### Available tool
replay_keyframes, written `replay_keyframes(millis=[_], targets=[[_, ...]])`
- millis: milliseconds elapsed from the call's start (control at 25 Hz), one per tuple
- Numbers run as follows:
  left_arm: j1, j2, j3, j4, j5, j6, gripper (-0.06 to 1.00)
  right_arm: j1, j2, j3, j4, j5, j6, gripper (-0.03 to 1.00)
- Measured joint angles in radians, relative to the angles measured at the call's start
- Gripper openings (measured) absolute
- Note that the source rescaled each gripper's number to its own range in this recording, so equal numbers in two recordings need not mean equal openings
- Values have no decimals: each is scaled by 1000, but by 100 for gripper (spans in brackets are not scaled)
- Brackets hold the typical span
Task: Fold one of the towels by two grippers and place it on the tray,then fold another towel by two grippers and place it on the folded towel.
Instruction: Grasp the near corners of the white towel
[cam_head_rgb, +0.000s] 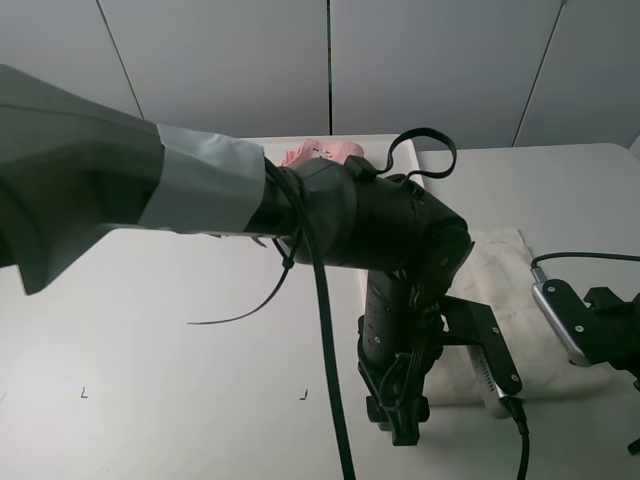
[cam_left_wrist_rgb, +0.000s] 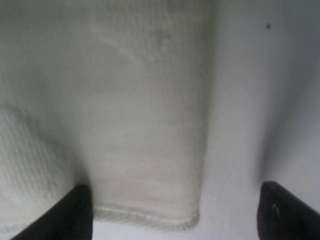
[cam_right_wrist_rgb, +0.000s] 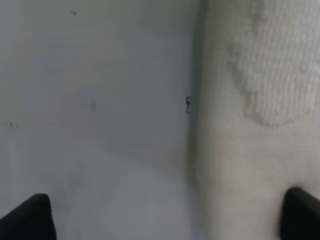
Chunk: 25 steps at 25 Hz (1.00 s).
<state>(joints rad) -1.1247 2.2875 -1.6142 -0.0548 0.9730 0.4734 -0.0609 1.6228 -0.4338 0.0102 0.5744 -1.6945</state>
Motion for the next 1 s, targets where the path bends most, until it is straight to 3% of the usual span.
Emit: replay_keyframes(millis=[280, 400, 600, 720, 1000], targets=[[0, 0, 0, 4, 0, 0, 87, 0, 19, -2, 0, -11, 8, 94], [0, 0, 0, 4, 0, 0, 87, 0, 25, -2, 0, -53, 11, 76], [0, 0, 0, 4, 0, 0, 87, 0, 32, 5, 2, -152, 23, 27], [0, 0, 0, 4, -2, 0, 87, 0, 30, 18, -2, -183, 28, 7], [0, 1, 0, 7, -16, -4, 87, 0, 28, 24, -17, -196, 29, 2]])
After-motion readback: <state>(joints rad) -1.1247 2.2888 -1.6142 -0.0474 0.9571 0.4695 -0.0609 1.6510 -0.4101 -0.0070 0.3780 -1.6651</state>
